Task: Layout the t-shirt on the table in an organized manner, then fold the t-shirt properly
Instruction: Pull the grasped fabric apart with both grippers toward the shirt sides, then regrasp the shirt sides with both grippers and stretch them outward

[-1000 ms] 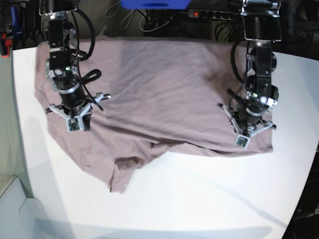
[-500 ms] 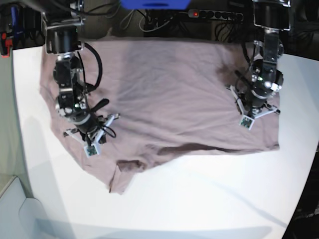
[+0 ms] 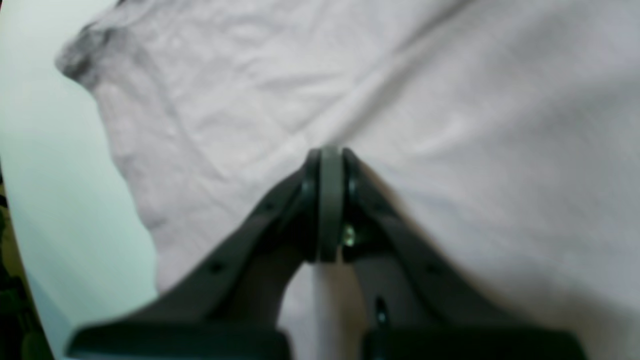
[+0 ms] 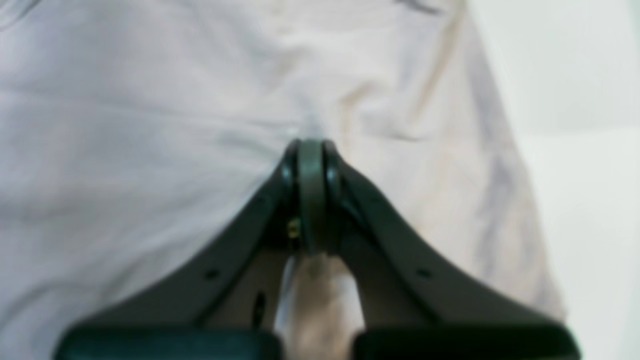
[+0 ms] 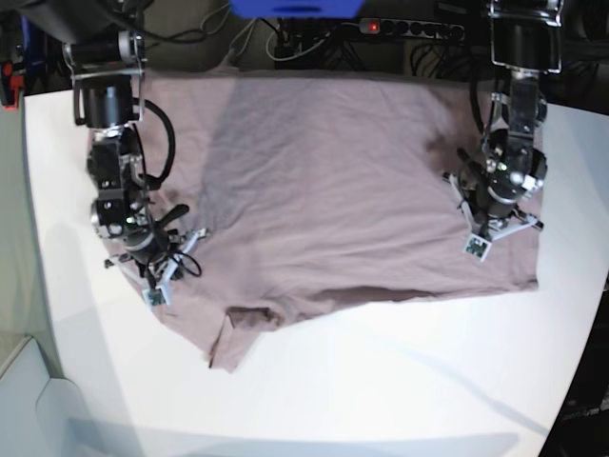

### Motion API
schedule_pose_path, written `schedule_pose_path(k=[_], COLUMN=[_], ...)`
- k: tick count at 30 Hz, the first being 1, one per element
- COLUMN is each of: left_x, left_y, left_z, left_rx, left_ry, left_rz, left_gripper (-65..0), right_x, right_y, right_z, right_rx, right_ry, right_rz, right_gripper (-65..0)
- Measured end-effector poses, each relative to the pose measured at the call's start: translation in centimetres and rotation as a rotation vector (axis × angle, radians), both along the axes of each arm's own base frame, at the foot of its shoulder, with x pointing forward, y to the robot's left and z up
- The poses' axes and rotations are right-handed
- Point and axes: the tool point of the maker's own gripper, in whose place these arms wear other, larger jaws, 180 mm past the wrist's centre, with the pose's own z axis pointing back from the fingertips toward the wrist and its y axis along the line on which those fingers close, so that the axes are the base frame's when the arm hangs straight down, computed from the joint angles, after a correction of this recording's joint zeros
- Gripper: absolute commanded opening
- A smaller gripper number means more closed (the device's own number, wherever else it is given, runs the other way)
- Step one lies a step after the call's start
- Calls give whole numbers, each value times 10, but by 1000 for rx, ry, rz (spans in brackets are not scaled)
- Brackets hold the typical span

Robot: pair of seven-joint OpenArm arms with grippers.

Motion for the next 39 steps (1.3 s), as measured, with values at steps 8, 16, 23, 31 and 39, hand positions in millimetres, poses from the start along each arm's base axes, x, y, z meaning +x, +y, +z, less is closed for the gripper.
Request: schedule_pose_path(k=[8,16,23,31,39], left_x=[59,89,112,41,-23], left_y=[18,24,8,-7,-2], left_z=[0,8,104,66,-2], left_rx=[-49,-83,-21,22,22], left_ry=[-19,-55,-268,-136,44], left_rz=[62,83,26,-5,11], left_gripper=[-647,-647,-647,-647,-647], right_x=[38,58,65,12,-14], right_y=[-41,-91,-158,-96,-33], right_z=[-3,6,48,46,32], right_rx=[16,-14,-129,-80,-21], right_ry=[-18,3,-112,-130,-36], right_rz=[-68,-147,-298,-145,-80], right_gripper=[-650,-650,-650,-650,-650])
